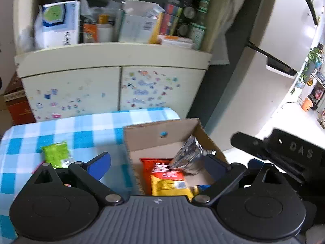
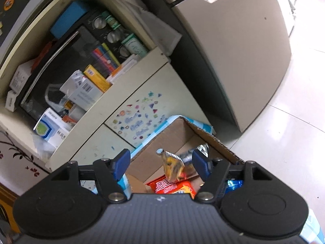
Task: Organize snacks
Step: 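Open both grippers to drop the yellow and silver packets into the box, then withdraw both grippers from the box back over the table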
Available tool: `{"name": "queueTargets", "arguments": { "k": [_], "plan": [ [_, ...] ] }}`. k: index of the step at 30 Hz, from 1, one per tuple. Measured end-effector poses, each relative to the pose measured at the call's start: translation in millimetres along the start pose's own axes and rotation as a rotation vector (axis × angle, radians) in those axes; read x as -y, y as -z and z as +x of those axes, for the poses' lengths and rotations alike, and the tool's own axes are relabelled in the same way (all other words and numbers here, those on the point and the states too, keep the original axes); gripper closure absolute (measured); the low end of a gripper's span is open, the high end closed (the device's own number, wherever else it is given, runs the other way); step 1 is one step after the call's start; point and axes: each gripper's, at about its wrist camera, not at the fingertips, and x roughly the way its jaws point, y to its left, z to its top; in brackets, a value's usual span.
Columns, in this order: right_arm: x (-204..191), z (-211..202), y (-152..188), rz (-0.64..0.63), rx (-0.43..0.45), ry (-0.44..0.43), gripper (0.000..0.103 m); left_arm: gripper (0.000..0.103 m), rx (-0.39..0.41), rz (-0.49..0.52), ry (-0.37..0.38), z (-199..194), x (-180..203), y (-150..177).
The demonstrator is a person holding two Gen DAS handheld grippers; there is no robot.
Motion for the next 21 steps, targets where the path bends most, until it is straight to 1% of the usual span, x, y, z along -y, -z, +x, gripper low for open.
{"name": "queueTargets", "arguments": {
  "k": [2,4,6,10,13,17,21],
  "plan": [
    [-6.4,0.6,2.5,-0.037,-0.004,-0.004,0.035,0.002,0.008,-0.014,-0.024,-6.0,-13.5,-2.2],
    [-13.1,1.3,5.8,-0.078,-0.007,-0.011,0.035,0.002,0.014,-0.028,-0.022,-11.5,-28.4,-3.2],
    [-19.8,2.6,9.0,-0.110,-0.012,-0.028,0.035,0.002,0.023,-0.036,-0.019,-17.7,-43.7,-3.6],
    [-33.3,4.7,16.7,-0.176,-0.024,-0.067,0.035,0.002,0.033,-0.085,-0.054,-26.2,-76.1,-4.2],
    [-41.7,6.7,23.6,-0.226,-0.031,-0.082,0.035,0.002,0.031,-0.140,-0.074,-30.0,-98.3,-4.5],
    [-49.2,9.8,32.6,-0.259,-0.055,-0.114,0.035,0.002,0.031,-0.168,-0.115,-35.3,-125.1,-0.6],
    [-58.7,14.1,42.3,-0.301,-0.074,-0.128,0.035,0.001,0.012,-0.209,-0.144,-36.6,-149.4,6.2]
  ]
}}
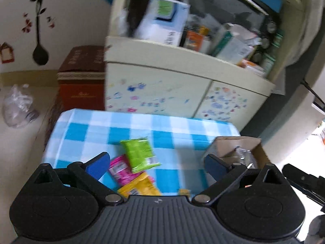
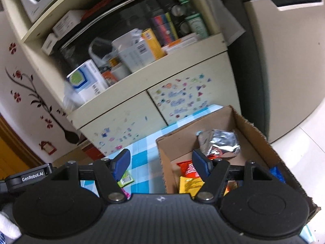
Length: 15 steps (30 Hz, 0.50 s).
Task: Organize snacks
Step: 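Withdraw both grippers from the box back over the table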
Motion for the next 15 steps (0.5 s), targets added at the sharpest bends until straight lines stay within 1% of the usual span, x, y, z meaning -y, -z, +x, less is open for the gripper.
{"name": "queueTargets", "arguments": {
  "k": [4,7,12,15],
  "plan": [
    [-13.4,6.8,9.0,-0.062,-0.028,-0.013,0.035,0.000,-0.017,-0.028,-0.027,5.7,-19.8,7.0],
    [-24.4,12.2,17.5,-0.117,-0.051,-0.016,0.035,0.000,-0.049,-0.052,-0.053,15.6,-28.8,17.1],
    [-43.5,17.7,32.6,-0.227,-0.088,-0.024,0.035,0.000,-0.103,-0.099,-0.070,36.9,-32.9,35.2],
    [-53.3,18.2,40.9,-0.295,-0.104,-0.031,0.035,0.000,-0.132,-0.115,-0.097,54.4,-30.3,43.8]
  ]
}}
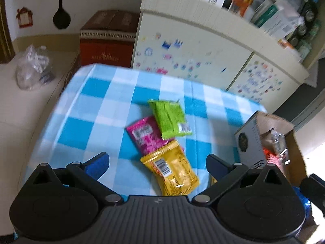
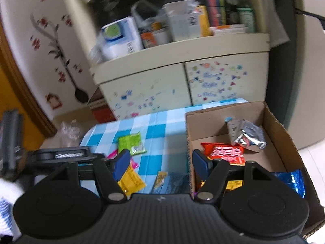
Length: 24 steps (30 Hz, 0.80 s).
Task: Organize snacks
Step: 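Withdraw both grippers from the box back over the table, then move the left gripper onto the yellow packet while the right approaches the light-blue packet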
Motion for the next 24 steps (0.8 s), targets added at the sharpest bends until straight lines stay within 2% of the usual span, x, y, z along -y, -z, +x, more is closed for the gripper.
{"name": "queueTargets", "arguments": {
  "k": [8,13,16,21,24],
  "plan": [
    [-14.0,8.0,7.6,-0.070,-0.056,-0.035,0.035,0.000,-0.062,-0.039,-0.033,44.4,11.5,9.2],
    [-18.6,15.8,12.2,-0.087,-0.101,-0.055,0.035,0.000,-0.109,-0.038,-0.089,66.6,13.0,15.1],
    [-21.5,22.1,16.2,-0.091,-0.130,-0.067,0.035,0.000,-0.086,0.028,-0.110,66.3,13.2,19.7],
    [-28.9,35.4,25.0,-0.088,-0.172,-0.070,0.034,0.000,-0.097,0.105,-0.093,60.5,-0.7,23.8],
    [-35.2,44.3,32.2,-0.083,-0.182,-0.044,0.035,0.000,-0.125,0.092,-0.105,56.7,-18.4,22.5]
  ]
}}
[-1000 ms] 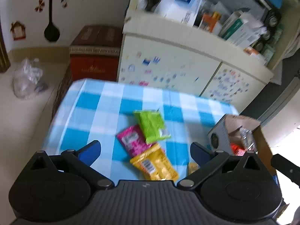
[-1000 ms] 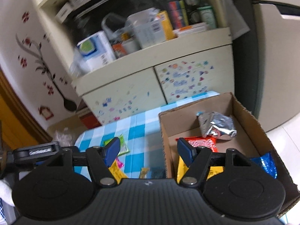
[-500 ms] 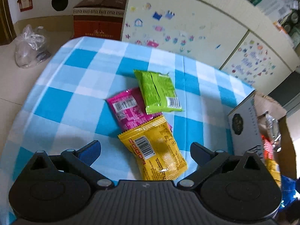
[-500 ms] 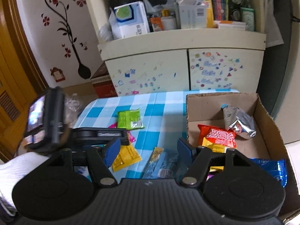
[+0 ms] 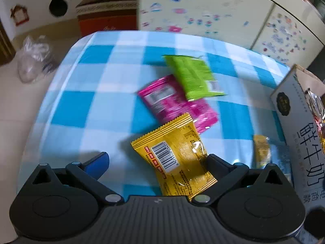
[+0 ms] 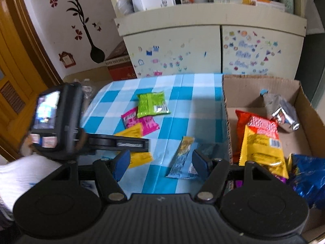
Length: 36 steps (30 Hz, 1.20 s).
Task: Organize snacks
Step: 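Move the left gripper onto the yellow packet while the right approaches the light-blue packet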
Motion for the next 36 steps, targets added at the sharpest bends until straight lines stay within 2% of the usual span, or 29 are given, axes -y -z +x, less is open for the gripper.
{"name": "queueTargets", "arguments": {
  "k": [2,4,6,11,16,27,32,36],
  "plan": [
    [-4.2,8.6,4.0,0.011,-0.008,0.028,0.035,0.000,-0.006,0.001,-0.017,-1.2,-12.1,-0.3],
    [-7.3,17.3,8.7,0.038,-0.012,0.067,0.035,0.000,0.003,-0.013,0.012,-4.5,-23.1,1.3],
    [-8.6,23.8,12.1,0.058,-0.010,0.101,0.035,0.000,0.003,-0.014,0.000,-5.1,-26.9,4.0],
    [-12.2,32.5,16.4,0.063,0.012,0.166,0.035,0.000,-0.010,-0.001,-0.037,-3.6,-18.5,2.9],
    [-19.3,45.7,22.4,0.050,0.020,0.224,0.035,0.000,-0.050,-0.002,-0.034,-1.2,-20.7,-2.7],
    [-32.3,73.5,30.1,-0.009,0.040,0.346,0.037,0.000,-0.040,-0.008,-0.044,-0.6,-19.7,-1.4],
    [-30.3,77.2,28.5,0.002,0.068,0.440,0.037,0.000,-0.036,-0.013,-0.052,-1.4,-18.1,0.0],
    [-28.0,82.6,27.3,0.009,0.065,0.444,0.036,0.000,-0.035,-0.014,-0.056,-1.8,-17.3,0.5]
  ]
}}
